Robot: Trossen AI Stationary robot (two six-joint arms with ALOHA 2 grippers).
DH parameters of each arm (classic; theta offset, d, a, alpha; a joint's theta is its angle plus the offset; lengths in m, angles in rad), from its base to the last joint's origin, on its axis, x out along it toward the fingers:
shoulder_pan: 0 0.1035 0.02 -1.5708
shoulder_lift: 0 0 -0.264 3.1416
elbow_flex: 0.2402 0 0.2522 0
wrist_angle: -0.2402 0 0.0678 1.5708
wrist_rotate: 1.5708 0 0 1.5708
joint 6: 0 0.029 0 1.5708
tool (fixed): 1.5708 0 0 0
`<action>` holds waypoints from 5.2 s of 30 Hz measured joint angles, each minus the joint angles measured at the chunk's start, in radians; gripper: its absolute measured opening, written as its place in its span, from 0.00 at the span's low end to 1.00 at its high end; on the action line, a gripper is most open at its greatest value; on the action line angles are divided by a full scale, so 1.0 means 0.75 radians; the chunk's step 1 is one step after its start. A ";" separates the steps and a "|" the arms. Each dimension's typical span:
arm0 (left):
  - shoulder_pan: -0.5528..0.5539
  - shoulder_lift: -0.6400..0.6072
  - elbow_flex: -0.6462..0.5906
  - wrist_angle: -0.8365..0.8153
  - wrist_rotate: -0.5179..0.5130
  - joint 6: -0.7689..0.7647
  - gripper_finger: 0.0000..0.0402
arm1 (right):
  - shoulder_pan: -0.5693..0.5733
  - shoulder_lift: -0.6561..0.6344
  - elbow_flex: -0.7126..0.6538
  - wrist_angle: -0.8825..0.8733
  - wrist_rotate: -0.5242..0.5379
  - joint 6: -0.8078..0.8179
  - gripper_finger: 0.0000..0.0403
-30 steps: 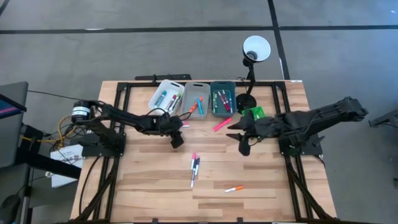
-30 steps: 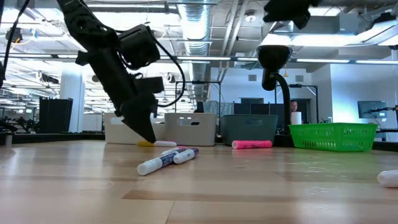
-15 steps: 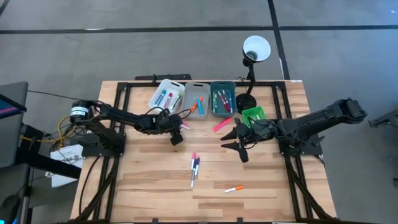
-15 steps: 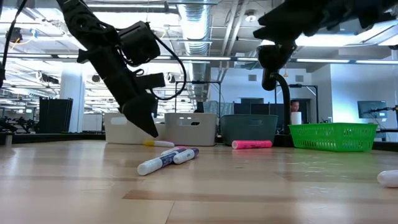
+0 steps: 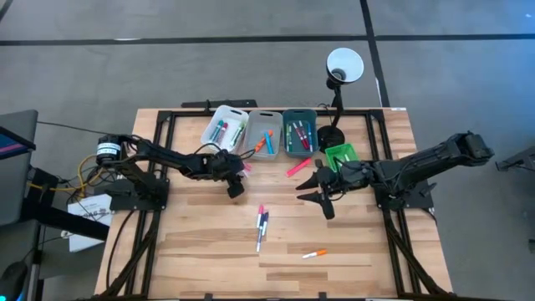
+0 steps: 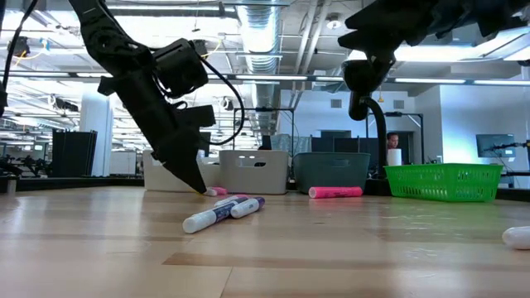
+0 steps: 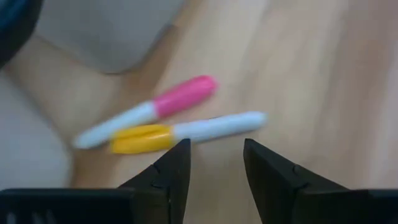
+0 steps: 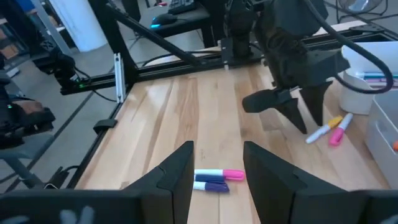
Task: Pick & Place Markers
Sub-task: Put the yellow highlighter pen into the green bin
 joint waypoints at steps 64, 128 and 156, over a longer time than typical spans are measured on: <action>-0.161 0.052 -0.021 -0.046 -0.496 -0.772 0.44 | 0.032 0.000 0.000 -0.080 -0.060 -0.024 0.32; -0.510 0.094 0.130 0.590 -0.215 -0.396 0.12 | 0.043 0.700 0.336 -0.022 0.246 -0.500 0.46; -0.509 0.092 0.131 0.644 -0.081 -0.366 0.12 | 0.073 0.700 0.336 0.019 0.266 -0.608 0.39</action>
